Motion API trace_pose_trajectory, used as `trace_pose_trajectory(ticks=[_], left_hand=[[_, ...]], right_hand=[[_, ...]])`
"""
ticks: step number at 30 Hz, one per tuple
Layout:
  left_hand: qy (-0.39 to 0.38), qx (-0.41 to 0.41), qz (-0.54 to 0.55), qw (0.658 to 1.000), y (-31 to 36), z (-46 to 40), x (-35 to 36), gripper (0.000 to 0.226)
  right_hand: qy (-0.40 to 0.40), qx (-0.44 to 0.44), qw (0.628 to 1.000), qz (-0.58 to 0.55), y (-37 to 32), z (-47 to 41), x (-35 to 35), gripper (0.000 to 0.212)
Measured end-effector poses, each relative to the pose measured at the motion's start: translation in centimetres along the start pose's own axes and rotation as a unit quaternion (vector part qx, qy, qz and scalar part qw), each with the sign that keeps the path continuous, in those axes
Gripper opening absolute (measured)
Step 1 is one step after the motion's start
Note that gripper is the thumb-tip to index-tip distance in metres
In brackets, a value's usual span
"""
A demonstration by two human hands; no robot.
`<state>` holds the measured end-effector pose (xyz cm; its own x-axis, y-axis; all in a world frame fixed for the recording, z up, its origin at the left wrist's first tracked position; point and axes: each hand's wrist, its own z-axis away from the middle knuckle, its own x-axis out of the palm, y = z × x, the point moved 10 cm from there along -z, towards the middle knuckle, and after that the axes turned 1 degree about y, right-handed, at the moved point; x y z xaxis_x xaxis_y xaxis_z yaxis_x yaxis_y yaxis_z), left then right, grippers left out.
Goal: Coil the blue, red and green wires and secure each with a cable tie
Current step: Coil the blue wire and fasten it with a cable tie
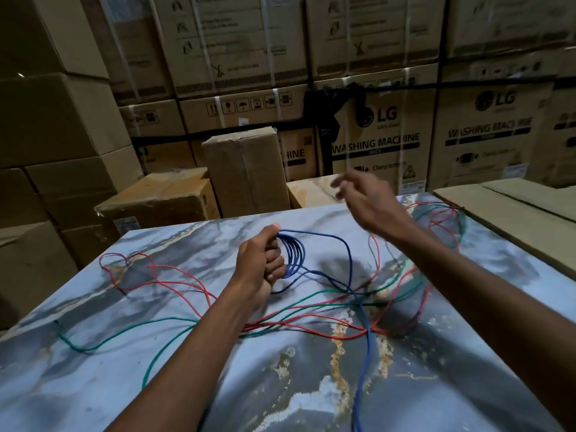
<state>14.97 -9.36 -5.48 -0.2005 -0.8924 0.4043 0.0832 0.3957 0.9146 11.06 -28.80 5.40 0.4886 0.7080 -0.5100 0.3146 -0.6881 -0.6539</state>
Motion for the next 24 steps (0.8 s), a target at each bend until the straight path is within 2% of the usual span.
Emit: trace_pose_trajectory(ticks=[2,4,8,12,14,16,21,24], left_hand=[[-0.023,-0.015,0.004,1.0,0.1,0.2,0.3,0.056],[-0.047,-0.023,0.018,0.998,0.3,0.6,0.5,0.058],[-0.052,-0.028,0.049,0.997,0.8,0.9,0.0,0.053],[-0.061,-0.021,0.084,0.994,1.0,1.4,-0.6,0.05],[-0.064,-0.017,0.09,0.994,1.2,1.9,-0.8,0.05],[-0.068,-0.016,0.084,0.994,1.2,2.1,-0.8,0.05],[-0.072,-0.039,0.071,0.994,1.0,2.3,0.0,0.057],[-0.092,-0.059,0.097,0.989,0.7,2.5,1.1,0.057]], right_hand=[[-0.047,-0.041,0.997,-0.044,-3.3,0.8,0.5,0.032],[-0.143,-0.062,0.987,-0.048,-5.1,2.4,3.7,0.039],[-0.245,0.002,0.966,-0.081,-4.6,4.3,7.9,0.041],[-0.356,0.077,0.909,-0.203,-2.9,6.4,10.2,0.039],[-0.349,0.118,0.882,-0.293,-2.4,7.1,10.7,0.039],[-0.321,0.145,0.871,-0.343,-1.8,7.1,10.9,0.037],[-0.269,0.118,0.886,-0.36,-1.4,7.0,10.6,0.025],[-0.24,0.113,0.888,-0.375,-0.9,6.8,10.1,0.028]])
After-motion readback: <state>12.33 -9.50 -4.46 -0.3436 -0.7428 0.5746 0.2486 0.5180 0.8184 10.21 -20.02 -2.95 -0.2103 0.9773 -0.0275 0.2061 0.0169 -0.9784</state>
